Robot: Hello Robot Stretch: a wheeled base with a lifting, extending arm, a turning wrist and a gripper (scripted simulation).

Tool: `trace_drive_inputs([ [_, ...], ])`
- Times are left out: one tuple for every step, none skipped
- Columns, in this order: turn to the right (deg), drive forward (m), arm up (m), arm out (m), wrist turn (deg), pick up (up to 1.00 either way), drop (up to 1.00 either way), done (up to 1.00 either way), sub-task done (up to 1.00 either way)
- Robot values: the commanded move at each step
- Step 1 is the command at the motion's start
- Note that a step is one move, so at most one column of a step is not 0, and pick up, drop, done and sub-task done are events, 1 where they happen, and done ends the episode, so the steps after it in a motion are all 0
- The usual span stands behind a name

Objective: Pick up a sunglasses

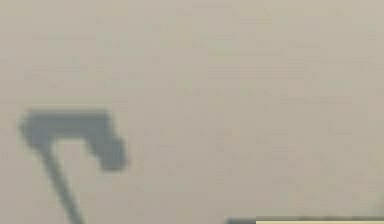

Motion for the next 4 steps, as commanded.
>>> trace_drive_inputs([
  [0.0,0.0,0.5,0.0,0.0,0.0,0.0,0.0,0.0],
  [0.0,0.0,0.36,0.0,0.0,0.0,0.0,0.0,0.0],
  [0.0,0.0,0.0,0.3,0.0,0.0,0.0,0.0,0.0],
  [0.0,0.0,0.0,0.0,45.0,0.0,0.0,0.0,0.0],
])
